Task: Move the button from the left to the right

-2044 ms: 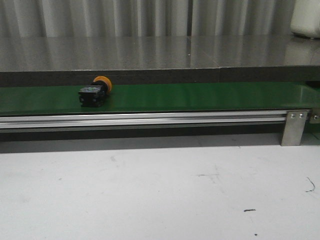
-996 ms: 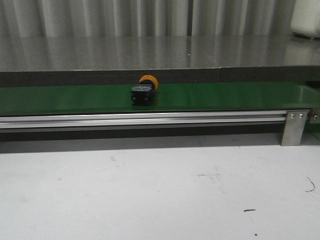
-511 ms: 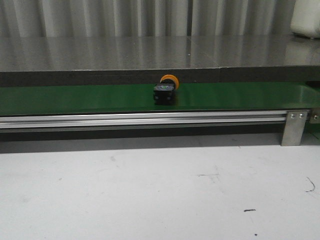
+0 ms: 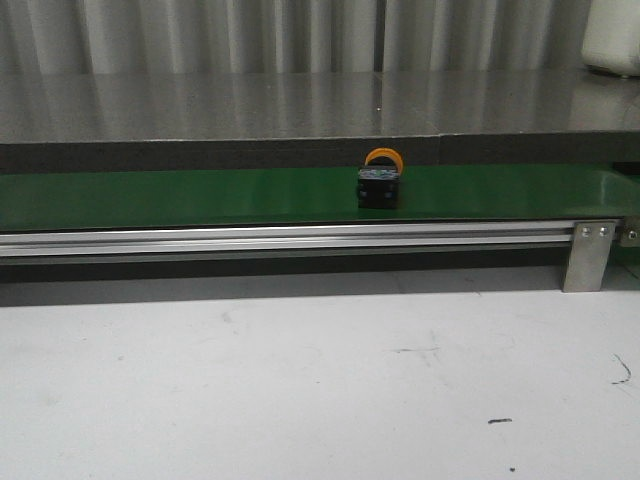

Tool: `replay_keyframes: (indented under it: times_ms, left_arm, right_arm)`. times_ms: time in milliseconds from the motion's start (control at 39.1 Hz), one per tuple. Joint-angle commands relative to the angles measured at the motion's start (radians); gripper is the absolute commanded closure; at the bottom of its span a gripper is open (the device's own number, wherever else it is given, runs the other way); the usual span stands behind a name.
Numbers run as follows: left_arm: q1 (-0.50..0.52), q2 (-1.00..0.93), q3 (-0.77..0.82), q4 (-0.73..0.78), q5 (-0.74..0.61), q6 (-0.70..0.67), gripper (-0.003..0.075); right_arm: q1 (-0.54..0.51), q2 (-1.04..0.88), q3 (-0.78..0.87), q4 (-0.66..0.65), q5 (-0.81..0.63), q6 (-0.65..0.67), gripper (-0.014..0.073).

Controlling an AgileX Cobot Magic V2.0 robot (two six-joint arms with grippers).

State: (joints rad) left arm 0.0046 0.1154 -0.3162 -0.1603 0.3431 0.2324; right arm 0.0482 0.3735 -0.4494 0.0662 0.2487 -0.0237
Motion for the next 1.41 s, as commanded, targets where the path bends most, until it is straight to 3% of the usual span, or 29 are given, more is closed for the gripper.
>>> replay_keyframes:
  times_ms: [0,255,460,741,996,1380]
  left_arm:
    - [-0.005,0.011,-0.025,-0.013,-0.089,-0.011,0.0741]
    - [-0.005,0.011,-0.025,-0.013,-0.089,-0.011,0.0741]
    - [-0.005,0.011,-0.025,-0.013,-0.089,-0.011,0.0741]
    - [-0.005,0.011,-0.025,-0.013,-0.089,-0.011,0.0741]
    - [-0.005,0.011,-0.025,-0.013,-0.089,-0.011,0.0741]
    - [-0.005,0.011,-0.025,-0.013,-0.089,-0.011,0.0741]
  right_arm:
    - [-0.003,0.020,-0.038,0.001,-0.081,-0.003,-0.0049]
    - [-0.003,0.062,-0.038,0.001,-0.084,-0.003,-0.0049]
    - [-0.003,0.250,-0.094,0.001,-0.089,-0.003,-0.0049]
    - [-0.003,0.671,-0.343,0.056,-0.042,-0.002,-0.0049]
    - [0.007,1.003,-0.606,0.121,0.099,-0.002,-0.0049]
    - [0.061,1.322,-0.889,0.166,0.191,-0.002,-0.0049]
